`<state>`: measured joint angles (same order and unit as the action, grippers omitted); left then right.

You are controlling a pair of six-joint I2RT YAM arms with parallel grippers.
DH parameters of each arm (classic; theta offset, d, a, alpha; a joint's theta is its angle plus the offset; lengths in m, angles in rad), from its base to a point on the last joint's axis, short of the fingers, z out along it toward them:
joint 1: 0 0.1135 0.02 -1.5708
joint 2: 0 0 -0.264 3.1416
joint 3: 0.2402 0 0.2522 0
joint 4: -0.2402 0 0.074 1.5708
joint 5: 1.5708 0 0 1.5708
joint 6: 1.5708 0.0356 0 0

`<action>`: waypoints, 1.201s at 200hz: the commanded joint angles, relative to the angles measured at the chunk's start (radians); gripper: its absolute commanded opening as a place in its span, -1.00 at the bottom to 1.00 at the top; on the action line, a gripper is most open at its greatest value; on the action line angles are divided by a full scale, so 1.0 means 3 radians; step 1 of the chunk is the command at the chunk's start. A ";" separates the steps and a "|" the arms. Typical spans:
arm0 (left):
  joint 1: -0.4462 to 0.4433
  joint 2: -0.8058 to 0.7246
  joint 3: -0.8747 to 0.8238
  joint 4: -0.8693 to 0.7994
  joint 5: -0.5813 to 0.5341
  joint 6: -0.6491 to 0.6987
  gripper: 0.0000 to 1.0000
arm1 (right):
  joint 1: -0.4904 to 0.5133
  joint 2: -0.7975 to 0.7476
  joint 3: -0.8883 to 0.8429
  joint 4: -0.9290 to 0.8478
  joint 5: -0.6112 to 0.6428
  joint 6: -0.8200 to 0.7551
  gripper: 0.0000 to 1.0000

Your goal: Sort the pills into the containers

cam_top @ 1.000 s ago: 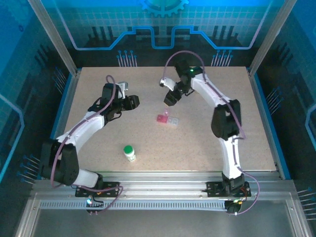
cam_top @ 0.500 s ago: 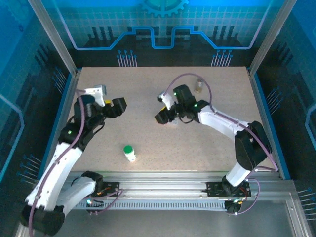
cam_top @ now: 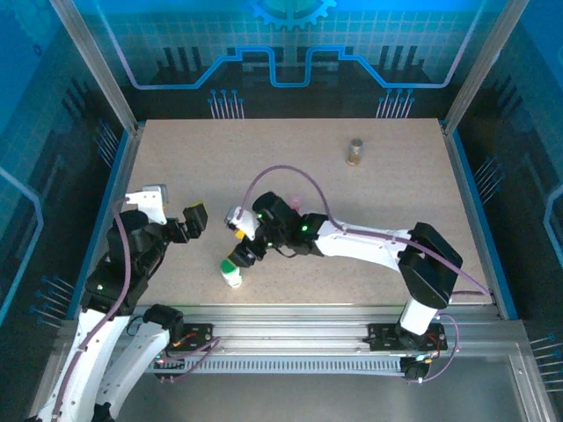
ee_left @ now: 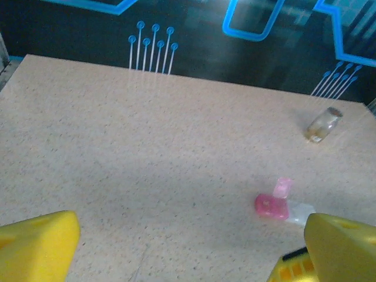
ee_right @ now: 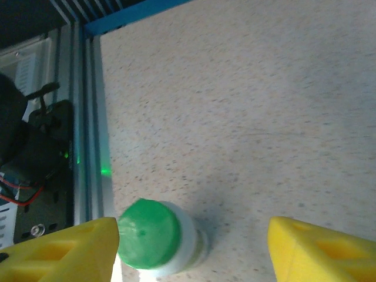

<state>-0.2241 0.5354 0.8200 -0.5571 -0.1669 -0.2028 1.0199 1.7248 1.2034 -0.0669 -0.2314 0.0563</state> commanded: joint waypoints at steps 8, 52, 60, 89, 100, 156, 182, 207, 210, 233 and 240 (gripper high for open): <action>0.0026 -0.0081 -0.0023 0.0002 -0.0189 0.0161 0.98 | 0.0200 0.0224 0.0131 -0.0029 0.0163 -0.0025 0.38; 0.0026 -0.0131 -0.0045 0.0015 -0.0194 0.0184 0.98 | 0.0338 0.0422 0.0282 -0.0280 0.0457 -0.0245 0.39; 0.0026 -0.0130 -0.0047 0.0016 -0.0183 0.0182 0.98 | 0.0338 0.0455 0.0311 -0.0320 0.0493 -0.0303 0.39; 0.0026 -0.0135 -0.0044 0.0012 -0.0160 0.0172 0.98 | 0.0338 0.0582 0.0423 -0.0429 0.0526 -0.0497 0.30; 0.0026 -0.0137 -0.0044 0.0011 -0.0159 0.0174 0.98 | 0.0338 0.0614 0.0454 -0.0451 0.0483 -0.0551 0.24; 0.0026 -0.0138 -0.0054 0.0027 -0.0128 0.0175 0.98 | 0.0293 0.0564 0.0462 -0.0561 0.0367 -0.0682 -0.29; 0.0026 -0.0133 -0.0053 0.0030 -0.0114 0.0173 0.98 | 0.0114 0.0264 0.0289 -0.0595 0.0551 -0.0471 -0.41; 0.0027 -0.0123 -0.0049 0.0036 -0.0094 0.0151 0.98 | -0.0041 -0.0109 0.0025 -0.0680 0.1135 0.0006 -0.44; 0.0026 -0.0116 -0.0050 0.0037 -0.0089 0.0154 0.98 | -0.0052 -0.0146 0.0000 -0.0721 0.1253 0.0108 -0.43; 0.0026 -0.0086 -0.0021 0.0004 -0.0082 0.0126 0.97 | -0.0094 -0.0406 -0.0308 -0.0774 0.2074 0.0745 -0.43; 0.0029 -0.0078 -0.0009 -0.0001 -0.0065 0.0115 0.97 | -0.0091 -0.0496 -0.0477 -0.0626 0.2230 0.0877 -0.42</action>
<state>-0.2234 0.5079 0.8150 -0.5571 -0.2047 -0.1741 0.9932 1.6714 1.1698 -0.2672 0.1596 0.0963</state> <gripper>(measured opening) 0.986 0.384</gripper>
